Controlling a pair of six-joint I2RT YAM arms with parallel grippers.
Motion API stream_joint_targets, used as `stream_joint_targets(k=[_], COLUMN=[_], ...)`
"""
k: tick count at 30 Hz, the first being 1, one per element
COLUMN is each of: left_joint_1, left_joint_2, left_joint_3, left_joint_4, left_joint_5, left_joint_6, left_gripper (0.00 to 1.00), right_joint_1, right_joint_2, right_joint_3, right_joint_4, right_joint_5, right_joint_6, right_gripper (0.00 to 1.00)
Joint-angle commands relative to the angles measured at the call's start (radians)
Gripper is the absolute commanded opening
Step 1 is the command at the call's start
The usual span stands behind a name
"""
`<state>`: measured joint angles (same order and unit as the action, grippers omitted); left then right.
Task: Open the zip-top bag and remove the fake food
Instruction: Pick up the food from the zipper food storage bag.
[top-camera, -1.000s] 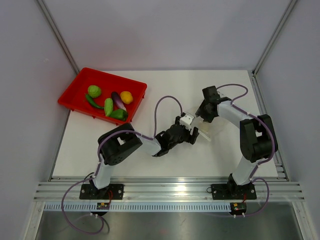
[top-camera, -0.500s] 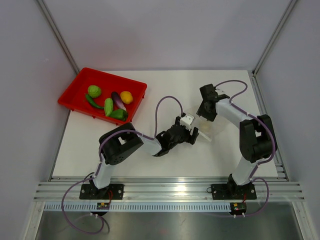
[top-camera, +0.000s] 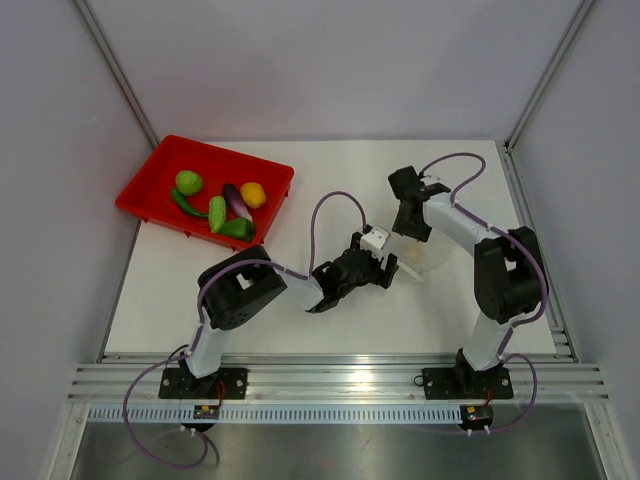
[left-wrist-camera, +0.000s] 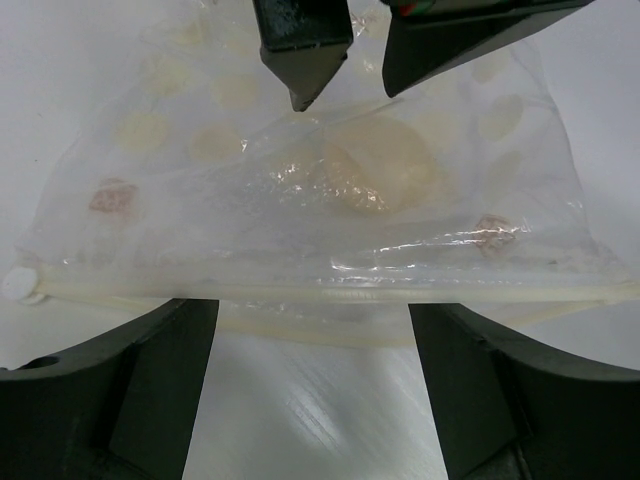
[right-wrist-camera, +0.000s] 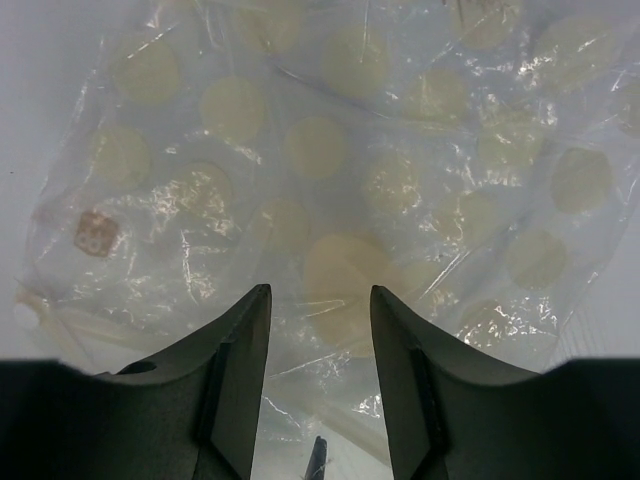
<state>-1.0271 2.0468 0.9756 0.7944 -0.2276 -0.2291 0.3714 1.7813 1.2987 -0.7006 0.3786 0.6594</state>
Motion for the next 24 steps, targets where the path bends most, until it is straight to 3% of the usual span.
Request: stream_joint_targets(k=[1,4,5,8,18,24], left_joint_1=[0.002,0.002,0.002,0.004,0.002,0.002], left_joint_2=[-0.017,-0.019,-0.019,-0.019,-0.03,-0.033], left_joint_3=[0.028,0.026,0.026,0.025,0.017,0.014], left_joint_4=[0.034,0.032,0.032,0.032,0.037,0.042], left_joint_5=[-0.001,-0.003,-0.003,-0.001,0.001,0.004], left_joint_6=[-0.001,0.0,0.001,0.002,0.005,-0.001], left_gripper=[0.8,0.8,0.8,0.8,0.8,0.8], right_joint_1=[0.004,0.003,0.003,0.003,-0.031,-0.135], right_joint_2=[-0.008,-0.029,-0.037,-0.077,-0.138,-0.151], right_joint_3=[0.027,0.024,0.025,0.008,-0.072,-0.137], right_joint_4=[-0.033,-0.039,-0.046,-0.045,-0.007,0.075], right_joint_5=[0.071,0.094,0.103,0.114,0.088,-0.064], right_joint_6=[0.006,0.011,0.017,0.028,0.052,0.052], right_gripper=[0.53,0.55,0.63,0.72,0.74,0.74])
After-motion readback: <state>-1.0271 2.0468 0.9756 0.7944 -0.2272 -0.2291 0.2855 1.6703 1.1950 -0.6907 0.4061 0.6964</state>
